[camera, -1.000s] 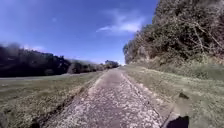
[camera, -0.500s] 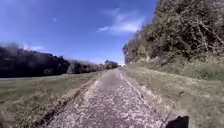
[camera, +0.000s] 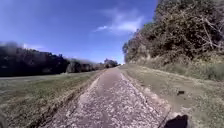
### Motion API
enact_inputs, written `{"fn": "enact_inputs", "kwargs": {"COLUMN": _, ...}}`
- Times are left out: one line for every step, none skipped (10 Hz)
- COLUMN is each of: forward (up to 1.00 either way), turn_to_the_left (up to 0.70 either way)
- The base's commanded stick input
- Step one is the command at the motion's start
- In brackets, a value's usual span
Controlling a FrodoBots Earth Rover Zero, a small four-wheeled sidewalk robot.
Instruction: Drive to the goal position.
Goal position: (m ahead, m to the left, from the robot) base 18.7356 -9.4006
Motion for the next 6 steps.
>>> {"fn": "enact_inputs", "kwargs": {"forward": 0.50, "turn_to_the_left": 0.00}}
{"fn": "enact_inputs", "kwargs": {"forward": 0.50, "turn_to_the_left": 0.00}}
{"fn": "enact_inputs", "kwargs": {"forward": 0.50, "turn_to_the_left": 0.00}}
{"fn": "enact_inputs", "kwargs": {"forward": 0.50, "turn_to_the_left": 0.00}}
{"fn": "enact_inputs", "kwargs": {"forward": 0.50, "turn_to_the_left": 0.00}}
{"fn": "enact_inputs", "kwargs": {"forward": 0.50, "turn_to_the_left": 0.00}}
